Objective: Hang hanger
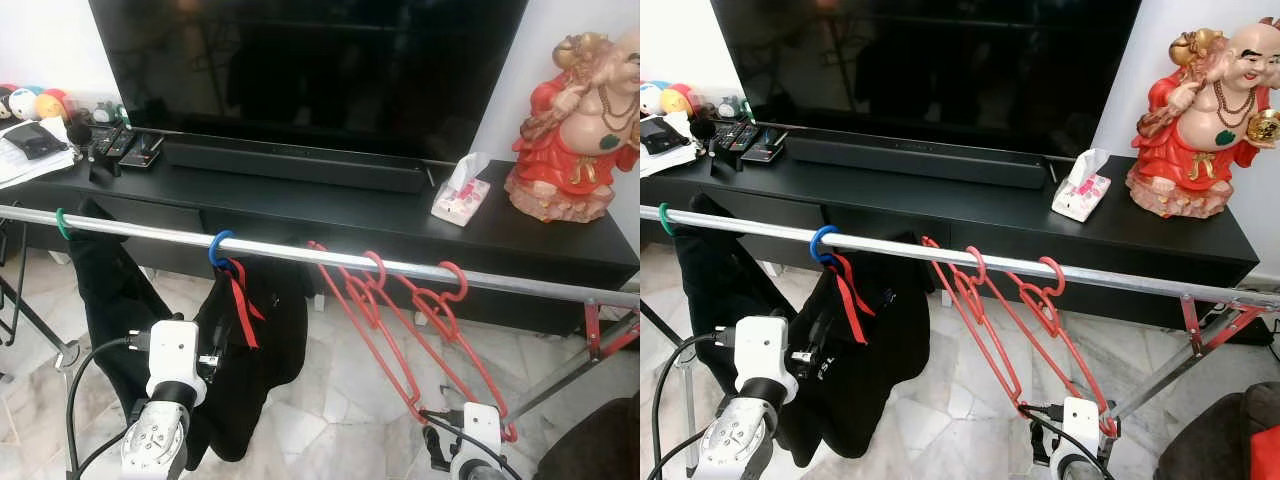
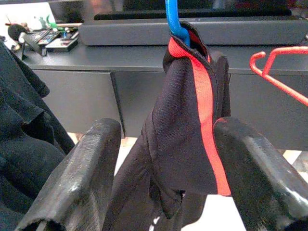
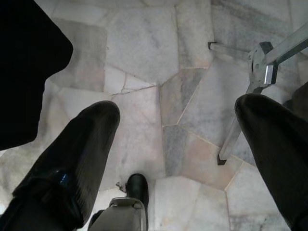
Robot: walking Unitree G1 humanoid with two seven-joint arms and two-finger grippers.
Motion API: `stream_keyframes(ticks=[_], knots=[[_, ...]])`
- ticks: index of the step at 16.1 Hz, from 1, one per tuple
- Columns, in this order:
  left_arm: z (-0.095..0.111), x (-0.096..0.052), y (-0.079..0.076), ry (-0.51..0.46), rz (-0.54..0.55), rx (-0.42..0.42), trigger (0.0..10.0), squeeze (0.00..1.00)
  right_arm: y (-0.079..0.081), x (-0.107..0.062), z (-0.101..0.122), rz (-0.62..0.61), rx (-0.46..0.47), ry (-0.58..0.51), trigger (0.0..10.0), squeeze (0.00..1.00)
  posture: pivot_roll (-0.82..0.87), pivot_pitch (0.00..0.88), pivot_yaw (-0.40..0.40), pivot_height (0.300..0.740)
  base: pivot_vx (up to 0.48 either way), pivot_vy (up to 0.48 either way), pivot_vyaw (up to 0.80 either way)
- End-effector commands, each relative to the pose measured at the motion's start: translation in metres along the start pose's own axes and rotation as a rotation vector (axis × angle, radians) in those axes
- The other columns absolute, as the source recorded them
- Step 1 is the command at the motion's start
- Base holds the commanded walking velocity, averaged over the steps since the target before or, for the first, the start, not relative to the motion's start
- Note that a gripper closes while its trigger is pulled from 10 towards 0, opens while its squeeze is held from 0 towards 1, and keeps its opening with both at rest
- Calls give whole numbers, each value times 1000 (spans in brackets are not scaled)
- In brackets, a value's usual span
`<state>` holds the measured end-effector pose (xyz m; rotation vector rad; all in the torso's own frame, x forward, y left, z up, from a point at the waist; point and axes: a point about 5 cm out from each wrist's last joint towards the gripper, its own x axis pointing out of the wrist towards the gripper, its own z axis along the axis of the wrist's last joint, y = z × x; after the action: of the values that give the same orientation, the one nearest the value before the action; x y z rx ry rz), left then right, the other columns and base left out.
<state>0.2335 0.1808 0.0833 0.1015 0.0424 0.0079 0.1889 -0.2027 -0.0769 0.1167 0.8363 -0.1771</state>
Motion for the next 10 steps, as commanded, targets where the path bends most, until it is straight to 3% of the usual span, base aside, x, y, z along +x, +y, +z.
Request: stream_keyframes(ticks=[1,6,7,10], knots=[[2,2,-1,-11,3,-11,10000,0,0,0,-4,1,14,30,10000,0,-41,0,-48,740,0,0,0],[1,5,-5,-1,-2,-10,10000,0,-2,0,-11,-25,-40,137,10000,0,-49,0,-42,740,0,0,0],[0,5,-5,5,-3,-7,10000,0,-4,0,-13,-40,-118,199,10000,0,-50,0,-41,740,0,0,0],[0,6,-5,9,-2,-4,10000,0,-7,-2,-18,-118,-91,274,10000,0,-48,0,-39,740,0,0,0]])
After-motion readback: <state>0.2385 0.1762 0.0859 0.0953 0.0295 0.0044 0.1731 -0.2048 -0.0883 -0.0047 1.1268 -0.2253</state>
